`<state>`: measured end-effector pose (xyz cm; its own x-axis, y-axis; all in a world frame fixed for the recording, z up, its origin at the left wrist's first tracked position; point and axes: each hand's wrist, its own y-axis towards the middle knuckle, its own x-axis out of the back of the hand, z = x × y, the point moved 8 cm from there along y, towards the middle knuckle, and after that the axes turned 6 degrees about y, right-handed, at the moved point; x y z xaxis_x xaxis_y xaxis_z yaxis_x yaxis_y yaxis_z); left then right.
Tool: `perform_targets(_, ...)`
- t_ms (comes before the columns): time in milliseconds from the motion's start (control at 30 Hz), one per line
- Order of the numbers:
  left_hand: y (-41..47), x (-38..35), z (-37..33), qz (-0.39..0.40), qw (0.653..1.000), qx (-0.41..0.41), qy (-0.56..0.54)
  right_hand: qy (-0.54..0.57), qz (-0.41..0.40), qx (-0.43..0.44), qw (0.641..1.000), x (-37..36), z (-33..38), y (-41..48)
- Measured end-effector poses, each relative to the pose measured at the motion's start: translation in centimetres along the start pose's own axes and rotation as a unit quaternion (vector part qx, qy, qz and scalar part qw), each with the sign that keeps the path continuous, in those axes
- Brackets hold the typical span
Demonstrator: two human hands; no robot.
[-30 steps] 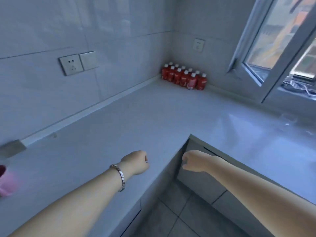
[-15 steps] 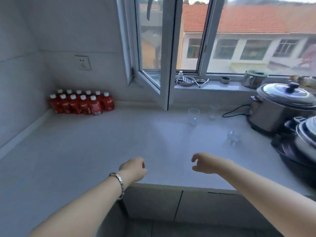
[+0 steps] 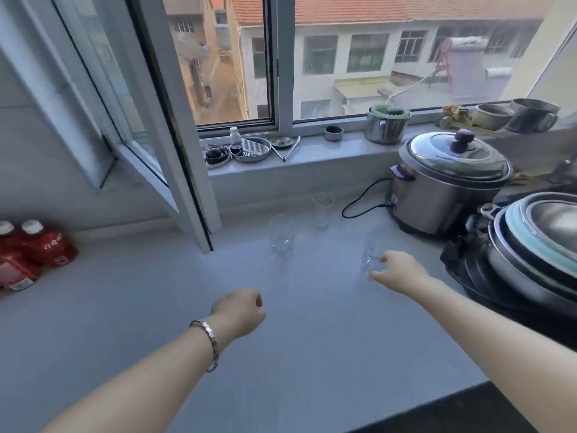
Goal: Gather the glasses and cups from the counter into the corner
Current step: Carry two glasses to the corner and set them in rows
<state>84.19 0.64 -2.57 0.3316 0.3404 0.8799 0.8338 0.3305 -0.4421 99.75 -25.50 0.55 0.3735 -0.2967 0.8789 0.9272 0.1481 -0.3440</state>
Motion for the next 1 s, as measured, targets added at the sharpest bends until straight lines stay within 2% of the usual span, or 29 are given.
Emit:
perform_targets(133, 4.7, 0.7, -1.7, 0.000, 0.999, 0.031, -0.010, 0.003, -0.008, -0.047, 0.999, 0.5, -1.5, 7.4)
perform_targets(267, 9.8, 1.7, -3.5, -0.002, 0.997, 0.069, -0.024, -0.001, 0.045, -0.059, 0.997, -0.7, -2.4, 13.1)
perform_targets(367, 13.3, 2.7, -4.9, -0.020, 0.994, 0.096, -0.046, -0.015, 0.100, -0.035, 0.994, -2.4, -2.8, 15.4)
perform_targets(567, 19.7, 5.2, -7.1, -0.078, 0.981, 0.124, -0.124, 0.005, 0.129, 0.003, 0.992, -3.1, -2.8, 18.3)
perform_targets(800, 24.1, 3.2, -5.5, 0.011, 0.967, 0.181, -0.178, 0.001, 0.146, 0.094, 0.985, -2.7, 1.3, 20.4)
perform_targets(1000, 22.3, 2.7, -4.5, -0.064, 0.969, 0.157, -0.178, 0.002, 0.163, 0.155, 0.974, -3.0, 4.3, 20.3)
